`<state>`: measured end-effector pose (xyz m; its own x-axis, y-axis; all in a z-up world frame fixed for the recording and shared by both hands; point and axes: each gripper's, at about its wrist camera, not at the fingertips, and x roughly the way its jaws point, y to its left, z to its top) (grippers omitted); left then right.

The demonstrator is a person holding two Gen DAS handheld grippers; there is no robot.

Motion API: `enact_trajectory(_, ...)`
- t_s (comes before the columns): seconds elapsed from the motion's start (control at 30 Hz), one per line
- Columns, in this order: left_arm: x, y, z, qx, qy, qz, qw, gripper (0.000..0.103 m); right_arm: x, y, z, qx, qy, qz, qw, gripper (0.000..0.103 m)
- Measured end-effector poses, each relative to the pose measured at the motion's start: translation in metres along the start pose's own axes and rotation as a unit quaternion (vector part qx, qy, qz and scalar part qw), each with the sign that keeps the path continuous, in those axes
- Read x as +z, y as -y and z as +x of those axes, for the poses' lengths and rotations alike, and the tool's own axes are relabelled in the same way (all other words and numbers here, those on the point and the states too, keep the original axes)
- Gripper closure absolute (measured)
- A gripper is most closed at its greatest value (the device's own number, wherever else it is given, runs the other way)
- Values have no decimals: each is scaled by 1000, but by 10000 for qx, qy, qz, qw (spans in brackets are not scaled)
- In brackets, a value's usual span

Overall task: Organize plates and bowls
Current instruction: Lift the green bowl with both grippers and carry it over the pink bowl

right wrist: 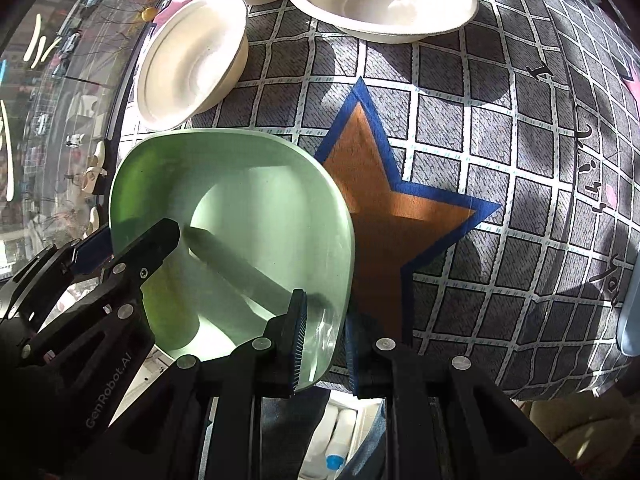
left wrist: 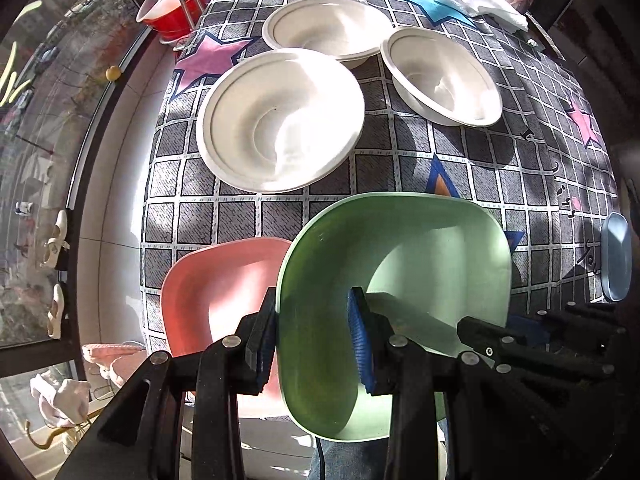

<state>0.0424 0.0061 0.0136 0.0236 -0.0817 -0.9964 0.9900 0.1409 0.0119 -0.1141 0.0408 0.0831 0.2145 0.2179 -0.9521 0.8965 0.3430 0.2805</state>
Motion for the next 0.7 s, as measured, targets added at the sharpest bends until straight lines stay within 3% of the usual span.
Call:
enact_trajectory(0.33, -13, -25, -6, 254, 83, -350, 9990, 66, 14, -61, 20, 139, -32, -349, 9993, 83)
enact_trajectory(0.5, -22, -42, -5, 327, 83, -585, 9977, 66, 15, -61, 46, 174, -82, -546, 9983, 83)
enact_trajectory(0.7, -29, -64, 3, 440, 54, -780, 9960, 66, 28, -87, 74, 255, -114, -615, 9977, 83)
